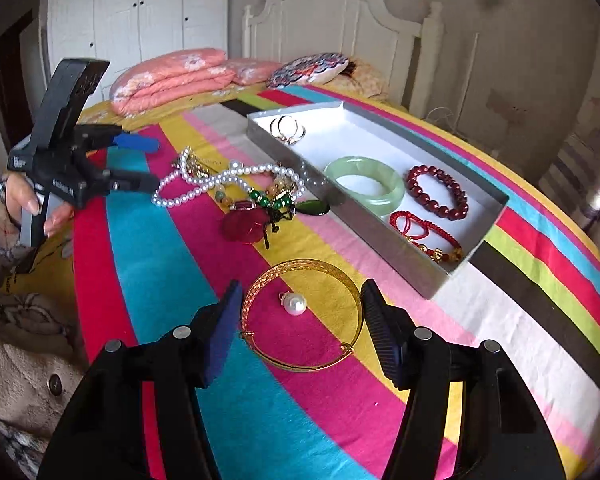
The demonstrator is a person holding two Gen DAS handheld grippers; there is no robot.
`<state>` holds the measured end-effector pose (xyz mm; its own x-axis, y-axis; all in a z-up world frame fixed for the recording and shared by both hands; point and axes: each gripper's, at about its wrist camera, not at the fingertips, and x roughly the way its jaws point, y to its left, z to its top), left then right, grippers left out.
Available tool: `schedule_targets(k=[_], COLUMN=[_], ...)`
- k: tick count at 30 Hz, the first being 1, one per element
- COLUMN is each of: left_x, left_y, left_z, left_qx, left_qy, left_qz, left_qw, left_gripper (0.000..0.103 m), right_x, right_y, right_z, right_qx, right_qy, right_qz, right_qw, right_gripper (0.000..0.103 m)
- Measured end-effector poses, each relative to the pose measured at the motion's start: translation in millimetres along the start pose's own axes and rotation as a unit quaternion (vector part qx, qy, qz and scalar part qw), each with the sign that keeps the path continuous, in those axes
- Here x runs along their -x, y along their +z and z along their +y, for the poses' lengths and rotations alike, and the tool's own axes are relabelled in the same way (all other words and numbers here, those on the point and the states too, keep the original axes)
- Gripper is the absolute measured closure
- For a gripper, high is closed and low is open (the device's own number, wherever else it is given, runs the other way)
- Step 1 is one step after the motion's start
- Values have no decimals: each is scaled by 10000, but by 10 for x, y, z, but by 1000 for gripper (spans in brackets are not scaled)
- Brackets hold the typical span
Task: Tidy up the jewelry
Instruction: 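Close the right tool on the gold bangle with a pearl, then grasp the red pendant with the left tool while the right tool lifts the gold bangle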
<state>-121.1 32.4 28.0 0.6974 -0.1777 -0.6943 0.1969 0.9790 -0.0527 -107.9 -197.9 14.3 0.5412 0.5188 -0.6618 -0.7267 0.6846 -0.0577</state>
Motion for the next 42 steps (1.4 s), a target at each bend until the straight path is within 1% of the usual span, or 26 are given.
schedule_targets(k=[2,6,8,10,12,14,17,18,19,21,25,27,33,38,42], left_x=[27,-10,-71,-196,-323,-412,-493,-508,-531,-587,-647,-654,-529,-430,-398], left_y=[16,136,200,250,277,295,346,355,367,379,390,381,427,520,620], left_z=[-154,-440,-578,-713,-829,-899,-937,-943,-967,-1007,-1034,-1049,-966,-898,-812], left_qx=[-235,-503,-664,-824,-980,-1063,-1036,-1066,-1140,-1322,-1475,-1527,-1217,-1159,-1145], left_qy=[-44,-335,-493,-650,-647,-624,-663,-670,-648,-531,-442,-431,-766,-721,-618], left_qz=[-60,-90,-61,141,282,314,334,338,356,425,472,456,305,171,114], left_qw=[9997,9981,9966,9944,9927,9919,9918,9915,9907,9889,9869,9863,9891,9905,9914], left_gripper=[2,3,13,40,48,49,49,50,54,59,59,61,61,61,61], right_x=[87,216,270,278,285,340,355,350,343,333,356,378,419,394,325], right_y=[-20,-81,-127,-153,-166,-196,-235,-248,-259,-279,-293,-295,-300,-244,-133], right_z=[35,8,-66,-123,-136,-170,-172,-176,-185,-198,-218,-229,-225,-197,-198], right_qx=[-279,-901,-1228,-1373,-1478,-1560,-1568,-1595,-1636,-1685,-1740,-1752,-1763,-1697,-1602], right_qy=[-113,-405,-443,-470,-523,-505,-524,-500,-472,-464,-434,-463,-478,-480,-496], right_qz=[-174,-496,-545,-560,-571,-639,-654,-655,-657,-658,-706,-742,-779,-747,-663], right_qw=[9994,9939,9899,9878,9860,9844,9841,9838,9832,9824,9812,9806,9801,9815,9836], right_gripper=[44,44,44,44,44,44,44,44,44,44,44,44,43,43,43])
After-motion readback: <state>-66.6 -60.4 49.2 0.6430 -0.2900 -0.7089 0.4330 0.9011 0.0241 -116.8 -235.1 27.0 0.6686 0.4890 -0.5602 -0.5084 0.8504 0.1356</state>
